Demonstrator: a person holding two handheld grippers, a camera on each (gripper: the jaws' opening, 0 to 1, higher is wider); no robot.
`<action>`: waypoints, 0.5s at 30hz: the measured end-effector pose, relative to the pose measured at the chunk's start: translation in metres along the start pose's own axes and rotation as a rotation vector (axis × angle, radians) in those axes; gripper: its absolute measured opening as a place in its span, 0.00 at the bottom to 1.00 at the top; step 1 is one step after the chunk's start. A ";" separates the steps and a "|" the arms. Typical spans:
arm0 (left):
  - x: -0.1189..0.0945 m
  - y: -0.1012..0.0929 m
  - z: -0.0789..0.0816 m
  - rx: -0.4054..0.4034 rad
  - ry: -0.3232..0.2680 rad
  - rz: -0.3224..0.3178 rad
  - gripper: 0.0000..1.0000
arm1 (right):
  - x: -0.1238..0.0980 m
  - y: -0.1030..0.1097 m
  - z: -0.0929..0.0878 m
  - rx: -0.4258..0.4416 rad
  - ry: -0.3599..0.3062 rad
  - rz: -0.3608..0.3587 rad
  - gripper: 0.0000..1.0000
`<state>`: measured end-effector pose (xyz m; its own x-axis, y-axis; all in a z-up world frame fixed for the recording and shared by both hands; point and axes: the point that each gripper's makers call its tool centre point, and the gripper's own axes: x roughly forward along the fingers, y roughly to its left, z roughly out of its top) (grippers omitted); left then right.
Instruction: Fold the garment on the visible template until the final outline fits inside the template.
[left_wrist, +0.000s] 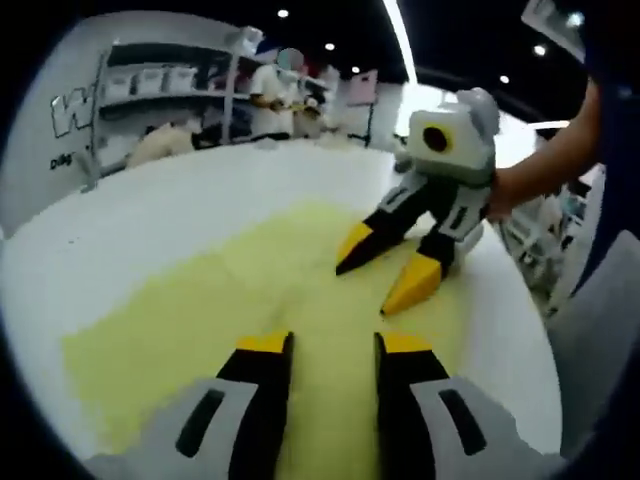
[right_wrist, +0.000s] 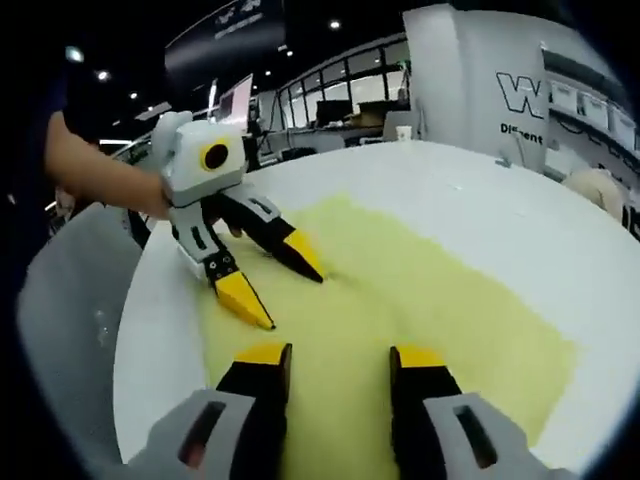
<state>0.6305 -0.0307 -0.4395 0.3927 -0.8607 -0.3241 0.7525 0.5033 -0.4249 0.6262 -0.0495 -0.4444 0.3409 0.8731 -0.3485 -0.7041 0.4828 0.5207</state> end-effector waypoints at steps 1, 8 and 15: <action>0.003 -0.001 -0.005 0.006 0.013 0.004 0.54 | 0.005 0.002 -0.004 -0.024 0.021 -0.007 0.47; 0.013 -0.003 -0.029 0.059 0.089 0.049 0.77 | 0.011 -0.008 -0.026 -0.142 0.121 -0.078 0.61; 0.003 0.017 -0.042 0.307 0.166 0.086 0.87 | -0.005 -0.022 -0.042 -0.368 0.201 -0.193 0.77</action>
<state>0.6222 -0.0211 -0.4837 0.3892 -0.7790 -0.4917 0.8541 0.5050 -0.1242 0.6143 -0.0671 -0.4867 0.3853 0.7217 -0.5751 -0.8267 0.5469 0.1325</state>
